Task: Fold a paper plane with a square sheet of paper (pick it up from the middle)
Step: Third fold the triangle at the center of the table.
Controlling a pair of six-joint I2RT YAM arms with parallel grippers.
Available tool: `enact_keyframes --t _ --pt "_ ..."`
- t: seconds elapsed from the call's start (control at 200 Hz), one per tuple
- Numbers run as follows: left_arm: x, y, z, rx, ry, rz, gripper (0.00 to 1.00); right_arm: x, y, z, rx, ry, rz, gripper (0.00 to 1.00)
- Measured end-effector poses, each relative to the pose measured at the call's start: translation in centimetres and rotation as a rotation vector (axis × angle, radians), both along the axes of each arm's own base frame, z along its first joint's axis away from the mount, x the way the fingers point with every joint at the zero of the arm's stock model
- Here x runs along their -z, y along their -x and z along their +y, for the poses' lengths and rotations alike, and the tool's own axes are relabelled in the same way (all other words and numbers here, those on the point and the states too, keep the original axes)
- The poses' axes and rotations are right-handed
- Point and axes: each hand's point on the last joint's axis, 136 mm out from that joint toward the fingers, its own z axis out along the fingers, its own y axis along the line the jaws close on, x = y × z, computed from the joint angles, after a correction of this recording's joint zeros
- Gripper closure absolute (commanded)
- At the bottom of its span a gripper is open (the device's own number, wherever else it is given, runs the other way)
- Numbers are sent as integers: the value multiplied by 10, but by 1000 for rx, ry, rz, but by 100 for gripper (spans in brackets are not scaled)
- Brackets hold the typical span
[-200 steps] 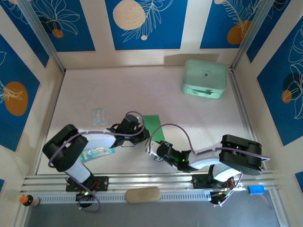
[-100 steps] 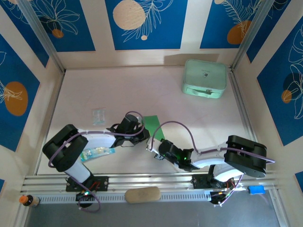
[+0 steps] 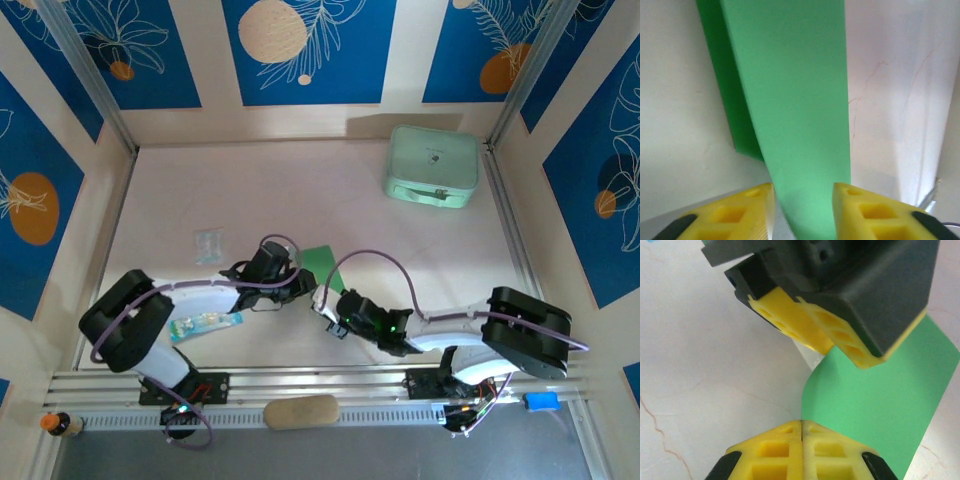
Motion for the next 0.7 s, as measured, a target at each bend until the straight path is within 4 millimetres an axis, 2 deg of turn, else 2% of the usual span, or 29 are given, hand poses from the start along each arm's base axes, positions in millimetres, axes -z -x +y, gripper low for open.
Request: enact_keyframes --t 0.075,0.23,0.31,0.53,0.7 --pt "-6 0 11 -18 -45 -22 50 -9 -5 2 22 -79 122 100" --pt "-20 -2 34 -76 -119 -68 47 -34 -26 3 89 -270 410 100" --pt "-26 -3 44 -102 -147 -89 47 -40 -30 2 100 -330 540 100" --pt "-31 -5 59 -134 -191 -117 51 -24 -6 8 70 -339 822 100" --pt "-33 -6 60 -128 -191 -130 65 -18 8 9 50 -326 919 100"
